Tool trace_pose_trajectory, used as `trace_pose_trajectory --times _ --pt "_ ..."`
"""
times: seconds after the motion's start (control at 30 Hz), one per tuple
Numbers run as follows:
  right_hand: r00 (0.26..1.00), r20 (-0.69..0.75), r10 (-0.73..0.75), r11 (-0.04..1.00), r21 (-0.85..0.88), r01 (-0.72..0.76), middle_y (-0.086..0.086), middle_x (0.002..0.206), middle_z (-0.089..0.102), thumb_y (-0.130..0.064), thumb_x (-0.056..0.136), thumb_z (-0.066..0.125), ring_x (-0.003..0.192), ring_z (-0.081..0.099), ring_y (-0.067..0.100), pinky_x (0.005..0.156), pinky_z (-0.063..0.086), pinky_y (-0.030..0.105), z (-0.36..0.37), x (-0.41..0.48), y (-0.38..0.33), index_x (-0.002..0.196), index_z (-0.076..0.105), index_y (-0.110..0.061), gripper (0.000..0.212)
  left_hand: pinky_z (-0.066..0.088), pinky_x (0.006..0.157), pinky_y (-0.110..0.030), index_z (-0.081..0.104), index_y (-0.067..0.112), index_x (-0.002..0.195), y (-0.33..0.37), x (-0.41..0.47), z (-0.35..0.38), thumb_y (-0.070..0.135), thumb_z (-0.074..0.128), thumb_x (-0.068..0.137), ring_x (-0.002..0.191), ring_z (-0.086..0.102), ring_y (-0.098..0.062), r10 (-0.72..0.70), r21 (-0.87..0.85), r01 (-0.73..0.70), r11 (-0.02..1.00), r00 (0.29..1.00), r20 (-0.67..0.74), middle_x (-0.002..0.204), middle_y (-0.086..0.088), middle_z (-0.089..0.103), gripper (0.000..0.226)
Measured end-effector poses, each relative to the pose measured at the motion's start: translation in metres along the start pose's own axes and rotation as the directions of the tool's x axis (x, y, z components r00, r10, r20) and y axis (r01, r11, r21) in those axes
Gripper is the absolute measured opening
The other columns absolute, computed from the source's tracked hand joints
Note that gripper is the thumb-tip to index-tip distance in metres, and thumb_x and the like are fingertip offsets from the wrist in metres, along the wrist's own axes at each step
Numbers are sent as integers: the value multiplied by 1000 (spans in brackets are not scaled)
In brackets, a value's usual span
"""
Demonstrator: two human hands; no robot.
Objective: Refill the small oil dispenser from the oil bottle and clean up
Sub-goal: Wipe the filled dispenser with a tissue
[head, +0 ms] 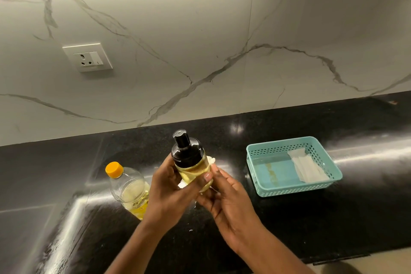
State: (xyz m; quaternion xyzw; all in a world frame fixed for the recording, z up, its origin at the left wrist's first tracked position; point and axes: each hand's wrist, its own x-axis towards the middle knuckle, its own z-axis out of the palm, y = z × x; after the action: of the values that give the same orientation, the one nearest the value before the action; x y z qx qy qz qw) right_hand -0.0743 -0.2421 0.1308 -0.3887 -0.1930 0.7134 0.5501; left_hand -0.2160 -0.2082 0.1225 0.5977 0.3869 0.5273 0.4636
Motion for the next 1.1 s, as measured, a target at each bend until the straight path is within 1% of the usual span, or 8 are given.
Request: trace_pose_trajectory --times 0.13,0.23,0.33,0.5,0.63,0.77,0.93,1.1 --pt "980 -61 -188 929 -335 158 -8 114 81 -21 108 56 115 73 9 101 57 30 0 -2 -6 125 74 -25 25 65 91 -54 70 14 130 1 3 -13 13 88 85 110 77 -34 -39 35 36 999 995 94 119 -14 78 48" --pt "960 34 -277 855 -447 263 -18 122 77 -25 109 54 120 67 -3 104 52 19 5 -9 -14 133 70 -30 30 63 92 -62 70 23 133 0 4 -17 20 89 86 113 75 -38 -61 58 53 997 988 141 123 -15 77 51" --pt "935 170 -311 797 -488 355 -31 121 73 -27 111 46 118 63 -14 90 46 1 6 -9 -27 139 65 -33 34 60 95 -66 63 19 142 -2 3 -18 9 87 89 117 72 -41 -95 93 77 993 972 215 127 -15 75 60" --pt "923 270 -275 740 -554 383 -27 124 73 -31 113 37 124 62 -10 95 46 4 9 0 -46 141 65 -31 39 62 96 -59 61 16 144 -2 2 -14 4 87 87 120 71 -39 -67 112 42 993 971 228 130 -11 74 64" --pt "934 233 -271 715 -602 357 -33 101 76 -32 114 34 107 66 -15 87 44 0 5 3 -43 109 72 -44 40 63 95 -54 64 15 140 -7 4 -12 7 88 86 119 73 -38 -43 73 32 997 988 148 129 -13 75 60" --pt "948 164 -273 708 -633 313 -28 101 77 -33 114 38 105 67 -13 85 42 -1 -8 2 -26 101 77 -40 41 66 88 -47 68 11 132 -10 6 -13 20 90 81 109 77 -32 -14 80 9 997 998 58 120 -11 78 56" --pt "970 35 -239 724 -659 202 -13 114 80 -19 108 60 113 73 6 105 57 35 -32 9 -2 123 78 -26 25 65 85 -52 68 9 128 -26 8 -18 12 90 80 104 77 -32 -30 101 28 994 999 25 114 -12 78 52" --pt "989 -78 -125 823 -564 60 -4 103 83 -3 104 60 102 78 16 86 63 28 -61 5 1 107 79 -22 27 61 86 -58 69 7 120 -56 6 -14 9 90 79 97 75 -34 -87 79 87 993 996 -13 105 -12 76 46"
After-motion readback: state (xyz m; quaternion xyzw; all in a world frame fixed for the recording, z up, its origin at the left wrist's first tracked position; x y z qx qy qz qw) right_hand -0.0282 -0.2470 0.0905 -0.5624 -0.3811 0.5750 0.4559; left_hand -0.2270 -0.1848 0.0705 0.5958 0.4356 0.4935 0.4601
